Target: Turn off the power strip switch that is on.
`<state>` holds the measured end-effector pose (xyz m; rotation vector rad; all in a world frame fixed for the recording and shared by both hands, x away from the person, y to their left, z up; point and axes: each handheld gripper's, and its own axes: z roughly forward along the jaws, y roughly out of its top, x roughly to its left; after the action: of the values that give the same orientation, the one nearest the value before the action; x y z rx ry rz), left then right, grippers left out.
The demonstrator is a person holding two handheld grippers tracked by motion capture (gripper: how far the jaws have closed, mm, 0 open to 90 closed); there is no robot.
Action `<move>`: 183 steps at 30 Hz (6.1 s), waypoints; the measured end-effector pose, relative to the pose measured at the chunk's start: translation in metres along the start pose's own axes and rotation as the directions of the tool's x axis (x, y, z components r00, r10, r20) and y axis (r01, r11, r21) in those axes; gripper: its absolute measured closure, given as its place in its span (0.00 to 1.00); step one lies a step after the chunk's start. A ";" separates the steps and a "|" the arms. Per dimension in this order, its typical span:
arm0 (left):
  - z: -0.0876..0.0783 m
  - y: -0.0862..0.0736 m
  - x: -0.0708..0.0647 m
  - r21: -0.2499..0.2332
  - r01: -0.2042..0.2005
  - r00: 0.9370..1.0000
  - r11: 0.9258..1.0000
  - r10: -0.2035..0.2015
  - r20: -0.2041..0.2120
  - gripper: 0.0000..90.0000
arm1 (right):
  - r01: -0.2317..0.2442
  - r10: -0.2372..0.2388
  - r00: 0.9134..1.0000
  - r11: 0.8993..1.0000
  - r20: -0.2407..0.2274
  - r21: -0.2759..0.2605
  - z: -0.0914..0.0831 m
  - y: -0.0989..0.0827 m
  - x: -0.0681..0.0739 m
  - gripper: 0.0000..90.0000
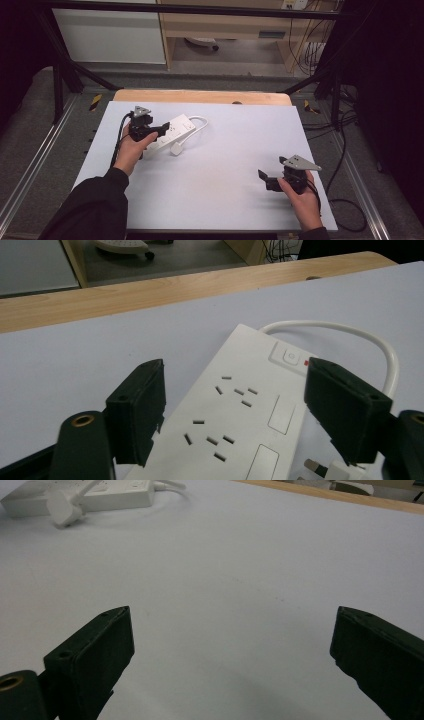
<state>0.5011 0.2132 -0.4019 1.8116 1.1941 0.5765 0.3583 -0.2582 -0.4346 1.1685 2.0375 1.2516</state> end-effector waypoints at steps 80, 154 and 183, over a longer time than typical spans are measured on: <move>0.004 -0.026 -0.012 0.108 -0.111 0.989 0.988 0.098 0.114 1.00 | -0.002 0.002 1.000 1.000 -0.006 0.000 0.000 0.000 0.001 0.05; 0.002 -0.039 -0.007 0.103 -0.107 0.988 0.989 0.095 0.118 1.00 | 0.002 -0.002 1.000 1.000 -0.010 0.004 0.001 0.000 0.002 0.05; 0.000 -0.045 -0.011 0.078 -0.102 0.991 0.992 0.094 0.100 1.00 | 0.006 -0.005 1.000 1.000 -0.011 0.002 0.001 0.000 0.003 0.05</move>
<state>0.4740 0.2111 -0.4388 1.9552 1.0830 0.4957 0.3577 -0.2556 -0.4347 1.1591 2.0492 1.2555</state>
